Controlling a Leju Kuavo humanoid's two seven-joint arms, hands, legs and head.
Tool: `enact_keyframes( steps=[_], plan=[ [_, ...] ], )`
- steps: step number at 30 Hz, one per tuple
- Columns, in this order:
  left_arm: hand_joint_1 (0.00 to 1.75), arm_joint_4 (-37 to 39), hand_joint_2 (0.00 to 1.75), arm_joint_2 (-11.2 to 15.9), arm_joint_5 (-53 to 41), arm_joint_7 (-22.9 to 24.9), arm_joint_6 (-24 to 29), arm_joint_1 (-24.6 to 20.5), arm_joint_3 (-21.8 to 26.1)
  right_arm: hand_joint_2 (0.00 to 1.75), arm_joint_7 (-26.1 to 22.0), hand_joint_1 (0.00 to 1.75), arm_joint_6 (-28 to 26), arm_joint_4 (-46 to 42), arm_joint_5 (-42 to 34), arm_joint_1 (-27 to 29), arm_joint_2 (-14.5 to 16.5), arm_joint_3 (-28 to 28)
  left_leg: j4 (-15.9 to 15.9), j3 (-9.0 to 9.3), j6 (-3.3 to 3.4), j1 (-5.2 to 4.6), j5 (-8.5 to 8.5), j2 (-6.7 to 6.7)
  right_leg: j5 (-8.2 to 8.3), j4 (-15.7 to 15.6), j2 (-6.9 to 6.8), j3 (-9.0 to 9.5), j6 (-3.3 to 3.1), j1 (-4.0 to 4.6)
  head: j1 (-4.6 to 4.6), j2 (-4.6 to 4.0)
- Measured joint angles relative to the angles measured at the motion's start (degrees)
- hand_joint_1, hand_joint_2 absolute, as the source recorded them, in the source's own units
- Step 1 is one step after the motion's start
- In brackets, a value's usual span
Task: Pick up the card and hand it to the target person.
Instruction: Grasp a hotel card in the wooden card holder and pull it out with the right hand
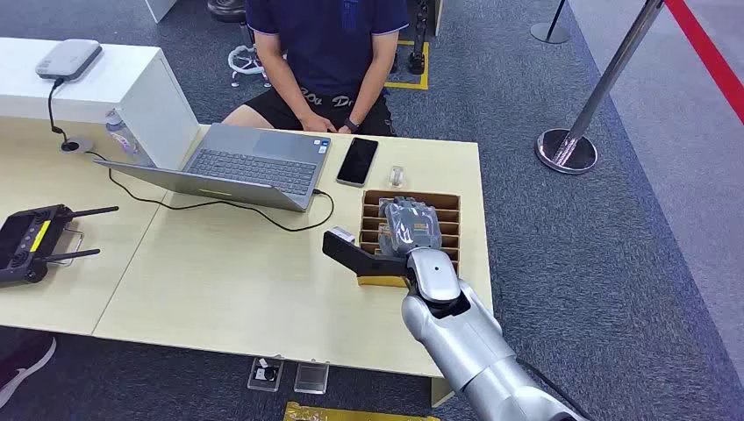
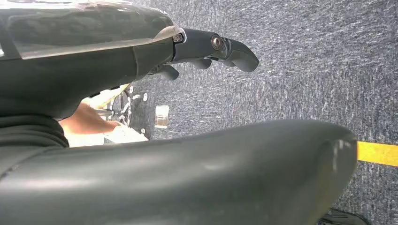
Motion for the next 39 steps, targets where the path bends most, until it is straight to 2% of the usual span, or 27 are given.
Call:
enact_keyframes(
  steps=[14,39],
  plan=[
    [0.00,0.00,0.00,-0.05,-0.03,0.14,0.09,-0.02,-0.02,1.75,-0.31,0.83,-0.29,4.31,-0.28,-1.32,1.11,-0.05,0.00,0.00,0.00,0.00,0.00,0.00,0.00,0.00,0.00,0.00,0.00,0.00,-0.04,0.00],
    [0.00,0.01,0.00,-0.07,-0.08,-0.20,-0.38,0.00,-0.02,1.75,0.02,0.82,-1.99,8.08,-0.16,-2.25,1.14,-1.62,0.00,0.01,0.00,0.00,0.00,0.00,0.00,0.00,0.00,0.00,0.00,0.00,-0.04,0.00]
  ],
)
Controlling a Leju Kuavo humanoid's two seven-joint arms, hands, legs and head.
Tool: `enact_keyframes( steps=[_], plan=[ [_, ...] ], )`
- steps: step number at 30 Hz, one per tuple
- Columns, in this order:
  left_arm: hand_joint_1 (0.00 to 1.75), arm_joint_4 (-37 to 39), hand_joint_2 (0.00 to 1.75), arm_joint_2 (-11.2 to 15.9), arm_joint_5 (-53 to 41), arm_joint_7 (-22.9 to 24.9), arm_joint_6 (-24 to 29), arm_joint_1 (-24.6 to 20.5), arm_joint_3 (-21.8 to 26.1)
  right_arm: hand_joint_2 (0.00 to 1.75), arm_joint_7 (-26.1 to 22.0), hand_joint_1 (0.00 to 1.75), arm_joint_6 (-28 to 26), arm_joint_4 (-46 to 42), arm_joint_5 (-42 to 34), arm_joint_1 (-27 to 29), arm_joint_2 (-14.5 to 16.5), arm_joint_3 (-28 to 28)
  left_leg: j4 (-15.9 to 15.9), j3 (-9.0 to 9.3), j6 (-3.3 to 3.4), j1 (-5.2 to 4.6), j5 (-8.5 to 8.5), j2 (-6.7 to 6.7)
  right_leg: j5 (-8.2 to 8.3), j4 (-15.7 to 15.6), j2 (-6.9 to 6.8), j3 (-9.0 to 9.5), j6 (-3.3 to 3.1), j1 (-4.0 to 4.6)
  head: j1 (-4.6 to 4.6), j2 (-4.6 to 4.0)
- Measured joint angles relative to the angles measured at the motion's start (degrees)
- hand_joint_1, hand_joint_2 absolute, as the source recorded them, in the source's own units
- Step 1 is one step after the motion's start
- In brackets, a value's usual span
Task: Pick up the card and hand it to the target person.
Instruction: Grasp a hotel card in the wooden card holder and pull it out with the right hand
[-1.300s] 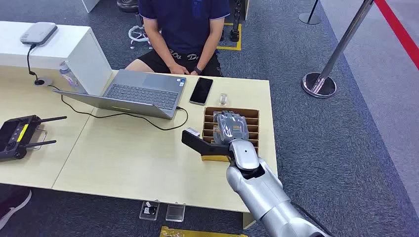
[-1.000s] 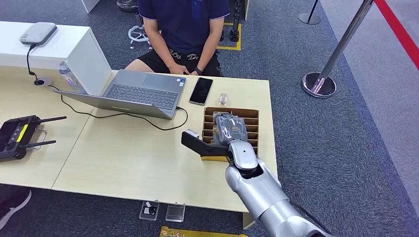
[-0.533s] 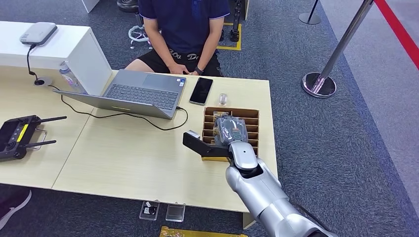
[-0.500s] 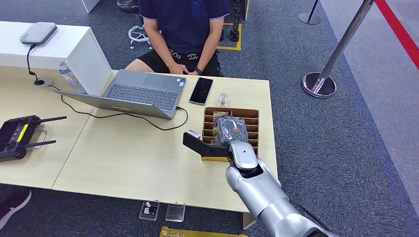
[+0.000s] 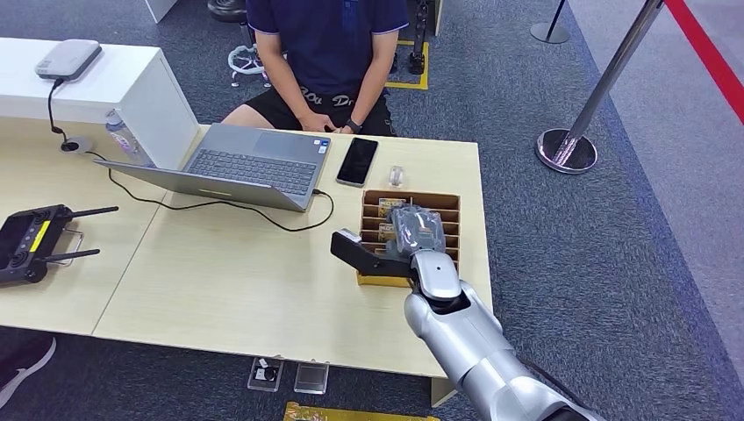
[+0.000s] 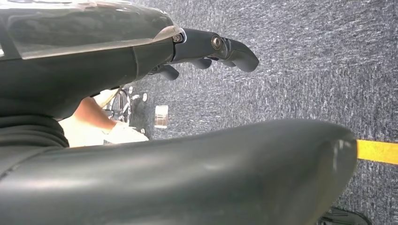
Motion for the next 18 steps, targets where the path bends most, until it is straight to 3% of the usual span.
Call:
enact_keyframes(
  steps=[18],
  plan=[
    [0.00,0.01,0.00,0.00,-0.67,0.02,-0.14,-0.01,-0.02,1.75,0.01,0.86,0.11,0.08,0.65,0.02,-0.29,-0.97,0.00,0.01,0.00,0.00,0.00,0.00,0.00,0.00,0.00,0.00,0.00,0.00,0.01,0.00]
  ],
)
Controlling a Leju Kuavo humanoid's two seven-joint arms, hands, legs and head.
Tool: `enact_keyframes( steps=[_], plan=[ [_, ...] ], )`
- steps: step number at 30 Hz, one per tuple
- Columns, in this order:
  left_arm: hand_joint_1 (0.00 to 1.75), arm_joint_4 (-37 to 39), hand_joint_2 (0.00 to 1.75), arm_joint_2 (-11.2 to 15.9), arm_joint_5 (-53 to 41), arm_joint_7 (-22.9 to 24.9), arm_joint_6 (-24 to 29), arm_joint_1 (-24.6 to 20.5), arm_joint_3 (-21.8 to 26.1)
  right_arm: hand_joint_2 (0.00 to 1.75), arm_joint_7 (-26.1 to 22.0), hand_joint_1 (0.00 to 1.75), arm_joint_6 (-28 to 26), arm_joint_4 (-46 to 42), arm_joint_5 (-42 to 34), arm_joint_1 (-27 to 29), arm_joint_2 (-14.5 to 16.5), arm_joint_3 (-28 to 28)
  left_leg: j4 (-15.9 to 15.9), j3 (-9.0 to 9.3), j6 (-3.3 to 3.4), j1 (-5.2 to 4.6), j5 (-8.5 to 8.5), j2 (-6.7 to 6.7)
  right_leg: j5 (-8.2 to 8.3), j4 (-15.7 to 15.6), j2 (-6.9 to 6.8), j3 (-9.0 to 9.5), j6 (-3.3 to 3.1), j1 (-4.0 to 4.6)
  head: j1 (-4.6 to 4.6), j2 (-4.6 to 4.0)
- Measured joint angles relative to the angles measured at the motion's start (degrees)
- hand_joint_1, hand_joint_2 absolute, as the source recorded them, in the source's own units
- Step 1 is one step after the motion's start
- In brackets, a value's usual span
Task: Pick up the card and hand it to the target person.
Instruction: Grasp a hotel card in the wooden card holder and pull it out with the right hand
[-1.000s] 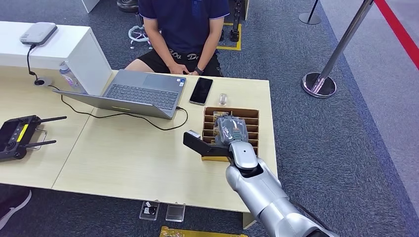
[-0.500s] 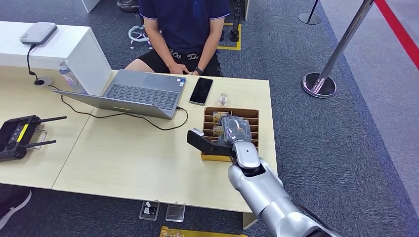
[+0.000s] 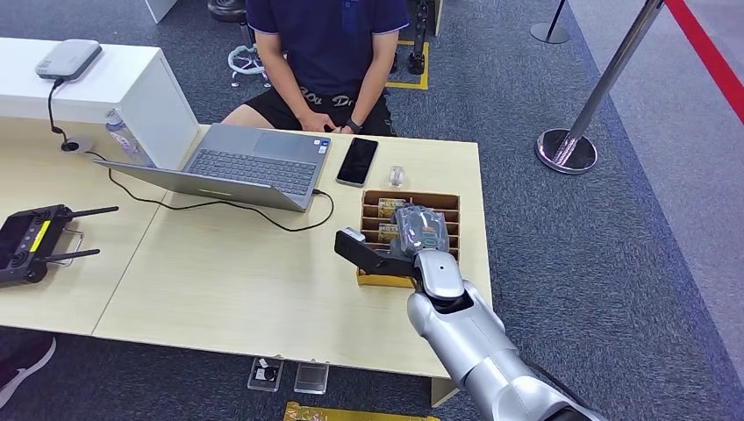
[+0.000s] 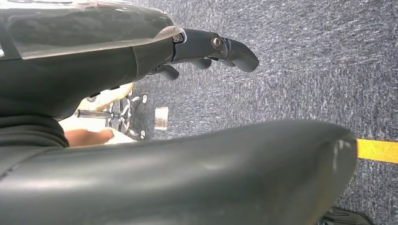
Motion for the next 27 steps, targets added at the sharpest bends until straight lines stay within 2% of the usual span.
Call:
enact_keyframes(
  steps=[20,27],
  plan=[
    [0.00,-0.01,0.00,0.00,-0.08,-0.02,0.00,0.00,0.00,1.75,-0.68,0.89,-0.07,0.40,0.02,-0.07,0.00,-0.68,0.00,0.02,0.00,0.00,0.00,0.00,0.00,0.00,0.00,0.01,0.00,0.00,-0.02,0.00],
    [0.00,0.00,0.00,0.00,-0.15,-0.01,0.00,0.00,-0.01,1.75,-0.68,0.96,-0.13,0.54,0.05,-0.07,-0.01,-0.73,0.00,0.02,0.00,0.00,0.00,0.00,0.00,0.00,0.00,0.02,0.00,0.00,0.00,0.00]
  ],
)
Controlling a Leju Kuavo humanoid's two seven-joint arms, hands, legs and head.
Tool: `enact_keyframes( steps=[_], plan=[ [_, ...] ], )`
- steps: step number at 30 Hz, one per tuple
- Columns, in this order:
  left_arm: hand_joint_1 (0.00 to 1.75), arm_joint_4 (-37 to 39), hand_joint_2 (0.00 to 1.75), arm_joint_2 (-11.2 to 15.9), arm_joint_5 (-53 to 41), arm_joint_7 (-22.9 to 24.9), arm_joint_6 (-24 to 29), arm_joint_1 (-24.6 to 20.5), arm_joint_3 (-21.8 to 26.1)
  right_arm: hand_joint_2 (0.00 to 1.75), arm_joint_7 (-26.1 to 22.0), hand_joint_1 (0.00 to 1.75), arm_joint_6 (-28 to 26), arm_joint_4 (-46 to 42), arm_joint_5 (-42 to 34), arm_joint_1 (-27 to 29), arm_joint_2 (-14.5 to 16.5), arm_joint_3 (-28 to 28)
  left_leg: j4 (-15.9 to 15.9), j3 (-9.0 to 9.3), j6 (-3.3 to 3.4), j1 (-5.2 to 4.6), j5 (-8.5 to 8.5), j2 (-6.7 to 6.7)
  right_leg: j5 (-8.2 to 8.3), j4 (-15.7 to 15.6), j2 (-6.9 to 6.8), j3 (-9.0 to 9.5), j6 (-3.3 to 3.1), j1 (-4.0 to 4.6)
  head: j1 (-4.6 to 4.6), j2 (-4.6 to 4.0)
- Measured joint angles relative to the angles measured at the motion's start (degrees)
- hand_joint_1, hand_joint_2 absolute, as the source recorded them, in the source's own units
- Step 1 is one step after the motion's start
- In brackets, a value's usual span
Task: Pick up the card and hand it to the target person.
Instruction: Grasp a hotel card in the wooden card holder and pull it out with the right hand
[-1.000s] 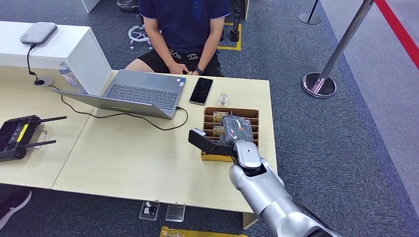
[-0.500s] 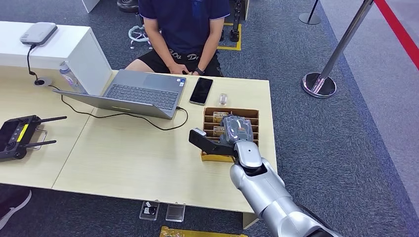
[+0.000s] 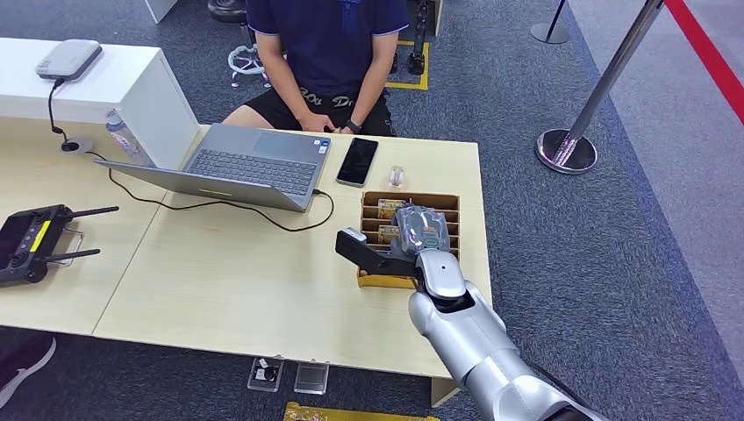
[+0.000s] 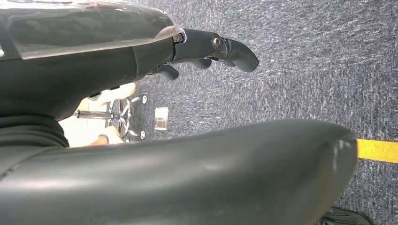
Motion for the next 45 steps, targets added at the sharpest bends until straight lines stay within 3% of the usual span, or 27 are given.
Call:
enact_keyframes(
  steps=[4,21,36,40,45],
  plan=[
    [0.00,0.00,0.00,0.00,-0.02,0.00,0.00,0.00,-0.01,1.75,0.00,1.03,-0.08,0.05,0.01,-0.02,-0.01,0.00,0.00,0.00,0.00,0.00,0.00,0.00,0.00,0.00,0.00,0.00,0.00,0.00,0.00,0.00],
    [0.00,0.01,0.00,0.00,-0.03,0.00,0.00,-0.01,-0.01,1.75,0.32,1.02,0.18,0.12,0.36,-0.13,0.01,0.00,0.00,0.02,0.00,0.00,0.00,0.00,0.00,0.00,0.00,0.02,0.00,0.00,0.00,0.00],
    [0.00,0.01,0.00,0.00,-0.19,-0.01,0.00,-0.01,-0.01,1.75,0.40,1.41,0.84,-0.60,0.51,0.05,-0.07,-0.04,0.00,0.04,0.00,0.00,0.00,0.00,0.01,0.00,0.00,0.02,-0.01,0.00,-0.02,0.00],
    [0.00,0.00,1.75,0.00,-0.40,-0.12,0.22,0.00,-0.03,1.75,0.48,1.51,0.87,-0.89,0.52,0.17,-0.24,-0.08,0.00,0.04,-0.01,0.00,0.00,0.00,0.01,0.00,0.00,0.02,-0.01,0.00,-0.01,0.00],
    [0.00,0.01,1.75,0.00,-1.16,-0.63,0.52,0.00,-0.51,1.75,0.60,1.54,0.88,-1.34,0.57,0.41,-0.42,-0.27,0.00,0.05,-0.01,0.00,0.00,0.00,0.01,0.00,0.00,0.02,-0.01,0.00,0.01,0.00]
  ],
)
